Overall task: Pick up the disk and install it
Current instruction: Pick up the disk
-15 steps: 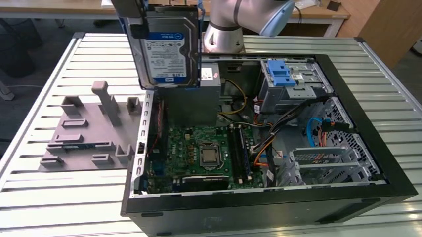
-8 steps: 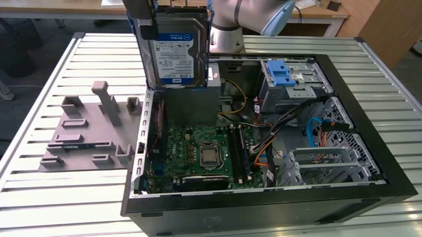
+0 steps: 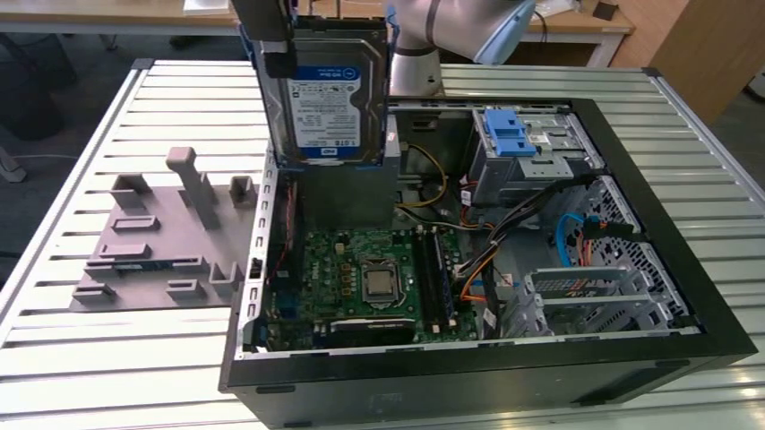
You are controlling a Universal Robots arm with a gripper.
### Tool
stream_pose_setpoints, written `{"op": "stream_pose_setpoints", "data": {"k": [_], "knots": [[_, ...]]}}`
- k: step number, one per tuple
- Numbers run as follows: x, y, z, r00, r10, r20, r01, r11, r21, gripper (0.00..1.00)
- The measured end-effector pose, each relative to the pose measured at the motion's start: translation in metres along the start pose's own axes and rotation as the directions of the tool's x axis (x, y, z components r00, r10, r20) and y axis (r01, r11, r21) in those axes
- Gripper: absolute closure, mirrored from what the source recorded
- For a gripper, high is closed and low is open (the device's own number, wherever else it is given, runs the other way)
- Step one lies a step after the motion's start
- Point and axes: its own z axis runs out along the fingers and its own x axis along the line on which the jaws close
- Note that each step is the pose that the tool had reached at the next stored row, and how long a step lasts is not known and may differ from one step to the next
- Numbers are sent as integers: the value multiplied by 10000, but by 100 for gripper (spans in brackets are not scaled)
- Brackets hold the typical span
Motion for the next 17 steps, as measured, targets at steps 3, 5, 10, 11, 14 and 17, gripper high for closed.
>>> {"op": "stream_pose_setpoints", "data": {"k": [3,5,10,11,14,17], "knots": [[6,-69,2,10000,6,-1,-6,10000,-1,63],[8,-126,4,10000,7,0,-7,10000,0,63],[9,-241,6,10000,25,0,-25,10000,0,63],[9,-261,7,10000,30,0,-30,10000,0,63],[12,-318,10,10000,42,0,-42,10000,1,63],[19,-358,13,10000,69,1,-69,10000,1,63]]}}
